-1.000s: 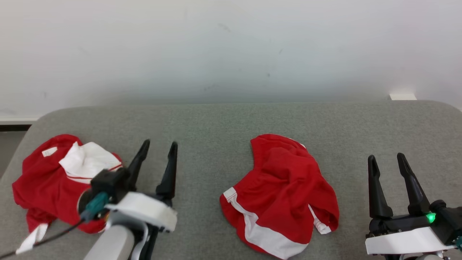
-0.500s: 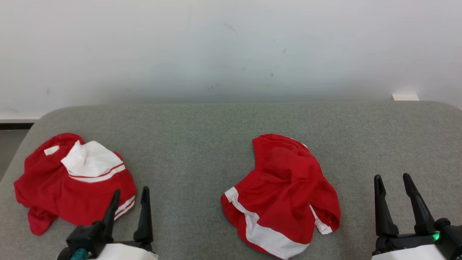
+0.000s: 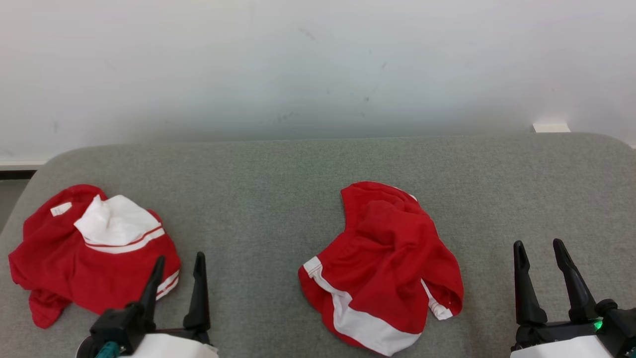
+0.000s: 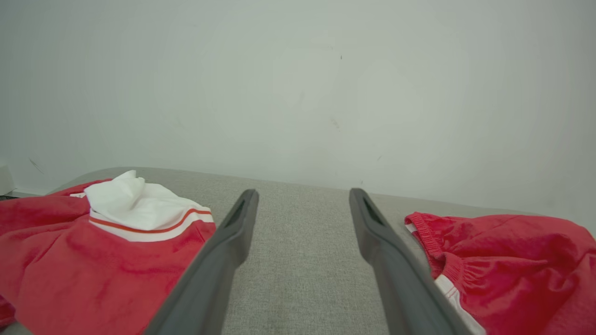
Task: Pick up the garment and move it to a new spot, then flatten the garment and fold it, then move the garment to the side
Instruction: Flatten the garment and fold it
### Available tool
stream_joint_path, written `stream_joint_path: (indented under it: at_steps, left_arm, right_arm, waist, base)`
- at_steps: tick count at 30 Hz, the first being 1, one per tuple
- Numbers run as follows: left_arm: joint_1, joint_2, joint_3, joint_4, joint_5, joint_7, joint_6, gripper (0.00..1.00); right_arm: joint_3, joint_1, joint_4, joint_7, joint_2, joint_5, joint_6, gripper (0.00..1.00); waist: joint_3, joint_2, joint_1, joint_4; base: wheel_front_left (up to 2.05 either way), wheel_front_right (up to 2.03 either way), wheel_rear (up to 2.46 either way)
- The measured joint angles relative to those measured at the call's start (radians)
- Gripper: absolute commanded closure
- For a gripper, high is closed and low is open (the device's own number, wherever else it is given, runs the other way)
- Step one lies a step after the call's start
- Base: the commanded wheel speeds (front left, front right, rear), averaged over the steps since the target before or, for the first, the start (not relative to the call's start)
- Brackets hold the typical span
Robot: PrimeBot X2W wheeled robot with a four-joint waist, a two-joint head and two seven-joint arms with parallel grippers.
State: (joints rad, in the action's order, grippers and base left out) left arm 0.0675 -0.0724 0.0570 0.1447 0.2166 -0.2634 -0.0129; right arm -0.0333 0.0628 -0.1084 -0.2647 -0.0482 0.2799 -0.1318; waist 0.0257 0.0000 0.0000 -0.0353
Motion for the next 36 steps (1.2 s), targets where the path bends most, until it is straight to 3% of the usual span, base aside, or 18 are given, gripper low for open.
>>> stream_joint_path:
  at_steps: [5,10,17,22,28,29,31,36]
  left_arm:
    - [0.001,0.011,-0.011,0.007,-0.013,0.0,-0.017,0.0]
    - [0.011,0.018,-0.009,0.016,-0.019,0.0,-0.031,0.0]
    - [0.032,0.022,-0.006,0.029,-0.023,0.0,-0.041,0.0]
    - [0.039,0.023,0.0,0.037,-0.024,-0.001,-0.044,0.0]
    - [0.043,0.023,-0.003,0.045,-0.025,-0.001,-0.048,0.0]
    - [0.043,0.023,-0.004,0.046,-0.025,-0.001,-0.048,0.0]
    - [0.043,0.023,-0.005,0.047,-0.025,-0.001,-0.048,0.0]
    - [0.043,0.023,-0.001,0.05,-0.022,-0.001,-0.044,0.0]
  right_arm:
    - [0.003,0.006,-0.039,0.0,0.0,0.019,0.0,0.0]
    - [-0.054,0.037,-0.181,0.006,0.0,0.023,0.0,0.0]
    - [-0.124,0.17,-0.403,0.211,-0.015,0.067,0.0,0.0]
    - [-0.081,0.231,-0.538,0.356,-0.019,0.098,0.0,0.0]
    - [-0.053,0.267,-0.607,0.412,-0.018,0.1,0.0,0.0]
    - [-0.054,0.267,-0.611,0.407,-0.019,0.1,0.001,0.51]
    - [-0.056,0.267,-0.613,0.388,-0.02,0.11,0.003,1.0]
    - [-0.054,0.267,-0.617,0.35,-0.018,0.108,0.001,1.0]
  waist:
    - [-0.002,0.0,0.0,0.004]
    - [0.001,0.0,0.0,0.024]
    - [0.028,0.0,0.0,0.069]
    - [0.046,0.0,0.0,0.114]
    - [0.062,0.0,0.0,0.162]
    - [0.062,0.0,0.0,0.168]
    - [0.061,0.0,0.0,0.175]
    - [0.05,0.0,0.0001,0.181]
  base:
    - [0.0,0.0,0.0]
    - [0.0,0.0,0.0]
    - [0.0,0.0,0.0]
    - [0.0,0.0,0.0]
    - [0.0,0.0,0.0]
    - [0.0,0.0,0.0]
    - [0.0,0.0,0.0]
    - [0.0,0.0,0.0]
